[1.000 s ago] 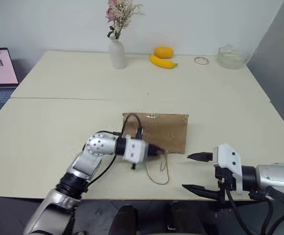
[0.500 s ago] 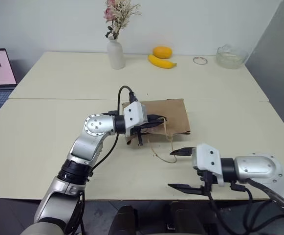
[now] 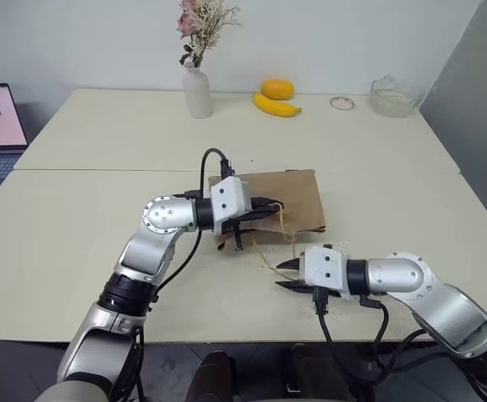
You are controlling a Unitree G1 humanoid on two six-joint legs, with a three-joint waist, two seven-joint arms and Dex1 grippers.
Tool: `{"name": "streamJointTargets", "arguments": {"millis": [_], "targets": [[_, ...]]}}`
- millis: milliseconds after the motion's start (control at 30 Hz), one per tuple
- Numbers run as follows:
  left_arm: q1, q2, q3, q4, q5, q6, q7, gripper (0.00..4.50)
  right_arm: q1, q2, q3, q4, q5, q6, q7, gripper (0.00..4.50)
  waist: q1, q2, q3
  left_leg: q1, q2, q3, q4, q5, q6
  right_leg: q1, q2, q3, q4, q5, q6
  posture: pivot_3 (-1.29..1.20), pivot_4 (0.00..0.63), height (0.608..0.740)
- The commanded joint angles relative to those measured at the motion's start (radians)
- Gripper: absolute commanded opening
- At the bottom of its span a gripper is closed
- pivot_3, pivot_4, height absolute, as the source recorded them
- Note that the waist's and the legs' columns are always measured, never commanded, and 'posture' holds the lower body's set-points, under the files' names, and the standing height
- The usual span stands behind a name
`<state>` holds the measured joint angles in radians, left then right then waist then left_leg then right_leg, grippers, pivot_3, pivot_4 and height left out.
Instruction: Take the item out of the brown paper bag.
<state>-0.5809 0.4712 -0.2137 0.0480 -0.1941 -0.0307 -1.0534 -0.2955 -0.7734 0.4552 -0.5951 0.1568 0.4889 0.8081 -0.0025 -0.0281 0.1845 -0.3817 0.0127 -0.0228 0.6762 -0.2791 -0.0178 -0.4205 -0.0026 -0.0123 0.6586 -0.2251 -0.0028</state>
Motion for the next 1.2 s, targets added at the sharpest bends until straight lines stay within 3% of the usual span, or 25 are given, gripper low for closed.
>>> {"name": "streamJointTargets", "arguments": {"millis": [33, 200, 500, 700, 1200], "targets": [[-0.013, 0.008, 0.02, -0.002, 0.005, -0.019, 0.005, 0.0, -0.005, 0.017, 0.003, -0.004, -0.036, -0.039, 0.013, 0.02, 0.0, 0.0, 0.0, 0.0, 0.0, 0.0, 0.0, 0.0, 0.0, 0.0, 0.0, 0.0, 0.0, 0.0, 0.0, 0.0, 0.15, 0.74], [-0.092, -0.028, 0.08, 0.054, 0.036, -0.003, 0.146, 0.0, 0.064, 0.014, 0.047, 0.014, -0.057, -0.017, 0.043, 0.02, 0.002, 0.0, 0.0, 0.0, 0.0, 0.0, 0.0, 0.0, 0.0, 0.0, 0.0, 0.0, 0.0, 0.0, 0.0, 0.0, 0.15, 0.74], [-0.236, -0.053, 0.163, 0.011, -0.045, 0.272, 0.278, 0.0, 0.112, 0.0, 0.112, 0.082, -0.189, -0.054, 0.057, 0.02, 0.0, 0.0, 0.0, -0.001, 0.0, -0.001, 0.001, 0.0, 0.0, 0.0, 0.0, 0.0, 0.0, 0.0, 0.0, 0.0, 0.15, 0.74], [-0.281, -0.05, 0.183, -0.006, -0.064, 0.355, 0.327, 0.0, 0.129, -0.014, 0.121, 0.102, -0.257, -0.095, 0.073, 0.02, 0.0, 0.0, 0.0, 0.0, 0.0, -0.001, 0.001, 0.0, 0.0, 0.0, 0.0, 0.0, 0.0, 0.0, 0.0, 0.0, 0.15, 0.74], [-0.363, -0.038, 0.209, 0.056, -0.072, 0.358, 0.342, 0.0, 0.167, -0.01, 0.094, 0.133, -0.339, -0.15, 0.066, 0.02, 0.0, 0.0, -0.002, 0.002, -0.001, -0.001, 0.001, 0.0, 0.0, 0.002, -0.001, 0.001, 0.0, 0.0, 0.0, 0.0, 0.15, 0.74]]}}
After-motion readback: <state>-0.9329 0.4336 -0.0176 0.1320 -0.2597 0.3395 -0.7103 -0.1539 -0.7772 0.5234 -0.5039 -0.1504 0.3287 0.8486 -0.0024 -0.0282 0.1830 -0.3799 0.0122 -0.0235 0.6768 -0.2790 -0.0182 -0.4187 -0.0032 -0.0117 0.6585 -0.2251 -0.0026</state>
